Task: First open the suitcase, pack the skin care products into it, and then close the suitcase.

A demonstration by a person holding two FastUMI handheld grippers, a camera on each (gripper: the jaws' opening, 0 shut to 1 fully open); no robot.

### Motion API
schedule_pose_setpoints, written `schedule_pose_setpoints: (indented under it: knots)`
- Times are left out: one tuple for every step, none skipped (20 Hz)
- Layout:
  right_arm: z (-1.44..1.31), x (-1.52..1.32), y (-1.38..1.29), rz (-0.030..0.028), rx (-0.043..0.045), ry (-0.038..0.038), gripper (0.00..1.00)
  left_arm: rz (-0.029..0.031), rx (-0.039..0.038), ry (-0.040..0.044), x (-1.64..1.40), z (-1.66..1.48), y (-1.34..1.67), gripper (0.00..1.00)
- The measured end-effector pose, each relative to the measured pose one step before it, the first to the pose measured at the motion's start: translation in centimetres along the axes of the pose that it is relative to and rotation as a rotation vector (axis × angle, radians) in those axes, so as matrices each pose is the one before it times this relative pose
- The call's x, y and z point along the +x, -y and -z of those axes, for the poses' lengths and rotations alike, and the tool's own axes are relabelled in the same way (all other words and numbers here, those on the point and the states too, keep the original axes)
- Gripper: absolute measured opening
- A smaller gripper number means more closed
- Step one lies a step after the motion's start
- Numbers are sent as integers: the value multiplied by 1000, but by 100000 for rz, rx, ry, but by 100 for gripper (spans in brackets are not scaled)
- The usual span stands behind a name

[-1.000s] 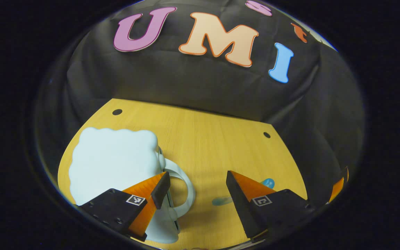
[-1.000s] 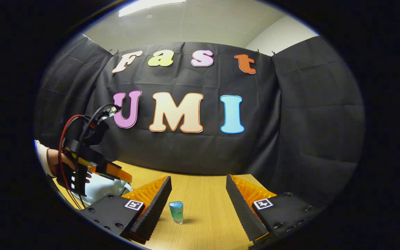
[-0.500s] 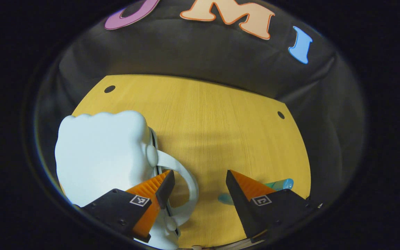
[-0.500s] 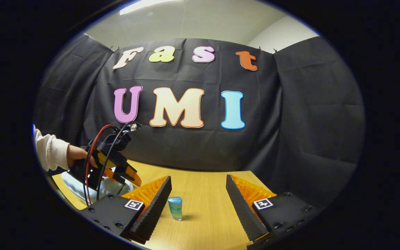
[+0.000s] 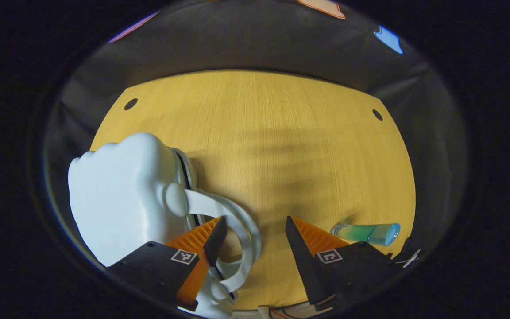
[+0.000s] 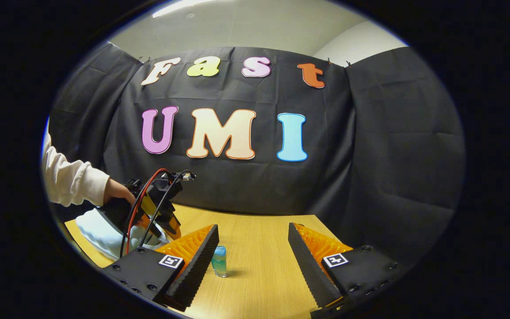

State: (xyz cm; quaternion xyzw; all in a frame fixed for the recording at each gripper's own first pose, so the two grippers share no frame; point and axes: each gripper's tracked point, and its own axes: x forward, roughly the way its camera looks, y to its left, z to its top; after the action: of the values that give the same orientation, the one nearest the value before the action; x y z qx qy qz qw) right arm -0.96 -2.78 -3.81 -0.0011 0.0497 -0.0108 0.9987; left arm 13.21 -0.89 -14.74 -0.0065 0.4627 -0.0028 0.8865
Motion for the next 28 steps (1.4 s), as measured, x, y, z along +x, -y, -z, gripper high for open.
schedule_pose_setpoints:
  knots:
    - [32,-61,76,109,298,-113,98,-708,1133,-1527,79,77,-217,82]
    - [46,-9,64,-1,357,-51,98,-197,1098,-1126,-120,165,-132,79]
    - [-84,18,62,-56,181,46,99,30,303,-1448,-94,319,-15,76]
    - [27,-76,92,-37,-51,147,100,-95,-364,-1490,-139,257,-136,67]
    - [-68,-49,25,-13,-142,171,99,-81,-848,-1267,35,324,-196,63]
    - [76,-25,57,-40,-56,116,100,510,-1322,-1007,9,390,8,60]
    - [31,-38,59,-111,75,-83,100,149,-1941,-1355,103,227,72,59]
    - [83,-45,-18,-86,118,-94,98,11,-1104,-1172,269,393,112,55]
    - [77,66,80,-106,178,-202,99,280,-983,-757,262,157,183,57]
    - [63,-88,-6,-113,221,-195,99,-33,-1139,-809,373,79,283,54]
    - [-17,17,30,-109,181,-115,98,9,-638,-431,218,-93,197,51]
    - [28,-92,11,-92,26,93,99,-61,-436,-550,-178,208,-222,52]
    - [-42,-90,-37,17,-153,133,99,-308,-22,-422,29,62,-196,50]
    - [57,-46,112,117,-205,-27,99,-732,396,-396,-26,157,-262,46]
    - [72,-36,67,34,-98,-179,99,-666,526,-283,-12,37,-245,43]
    - [156,-77,35,123,-3,-276,99,-196,408,-540,178,181,-37,32]
    - [48,-41,72,168,120,-363,99,-49,120,-481,305,45,144,36]
    - [195,0,70,116,156,-359,99,-296,154,-405,236,191,3,30]
    - [-69,-25,103,127,76,-52,99,228,-589,-798,157,-5,11,27]
    - [-61,-69,68,197,-88,120,99,1534,-1134,-962,138,295,205,23]
    - [-24,-72,24,126,-132,153,99,1025,-893,-989,60,-49,184,21]
    - [55,3,-10,66,-149,-108,99,-61,95,-68,-182,18,-49,10]
    - [51,16,10,-106,-109,-186,99,-283,618,-171,-119,60,22,8]
    - [163,36,-108,-198,-150,-313,98,87,698,303,20,-25,121,7]
    - [1,-22,-82,-205,-165,-204,100,81,538,416,-128,-205,35,6]
    - [123,-63,-108,-240,-173,-175,98,-137,191,555,-128,-21,49,5]
    - [-27,5,-121,-240,-248,-164,99,-51,502,171,-136,-90,35,4]
    - [125,14,-141,-297,-257,-146,99,75,-111,548,-168,-1,88,4]
